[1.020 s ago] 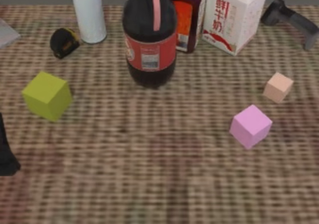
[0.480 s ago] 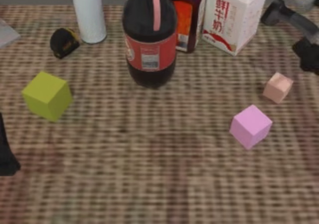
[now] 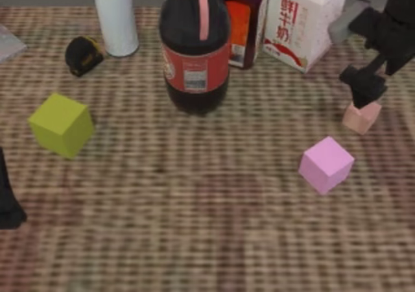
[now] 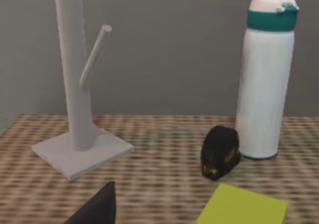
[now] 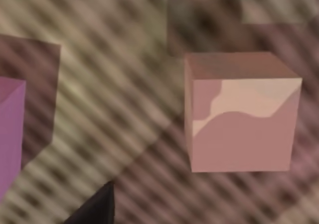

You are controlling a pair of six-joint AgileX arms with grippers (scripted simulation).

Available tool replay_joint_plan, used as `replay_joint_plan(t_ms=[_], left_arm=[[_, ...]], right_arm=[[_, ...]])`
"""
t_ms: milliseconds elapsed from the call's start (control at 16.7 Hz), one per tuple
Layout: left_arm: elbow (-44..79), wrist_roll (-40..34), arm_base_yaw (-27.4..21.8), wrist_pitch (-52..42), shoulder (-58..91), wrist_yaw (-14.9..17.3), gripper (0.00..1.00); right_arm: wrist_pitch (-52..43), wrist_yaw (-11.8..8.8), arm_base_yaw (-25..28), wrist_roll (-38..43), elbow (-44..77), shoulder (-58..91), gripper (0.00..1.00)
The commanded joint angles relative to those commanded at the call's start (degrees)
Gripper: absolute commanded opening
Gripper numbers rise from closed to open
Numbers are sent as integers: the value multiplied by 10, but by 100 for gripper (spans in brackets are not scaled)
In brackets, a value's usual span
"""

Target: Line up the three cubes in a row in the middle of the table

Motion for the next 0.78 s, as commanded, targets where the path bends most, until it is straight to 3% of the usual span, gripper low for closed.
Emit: replay_joint_plan(t_ms=[480,780], left_arm=[[0,0,0,0,0,0,100],[0,0,0,0,0,0,100]], right_arm=[[-7,0,-1,-6,19,20,100],[82,0,2,-6,-49,40,100]])
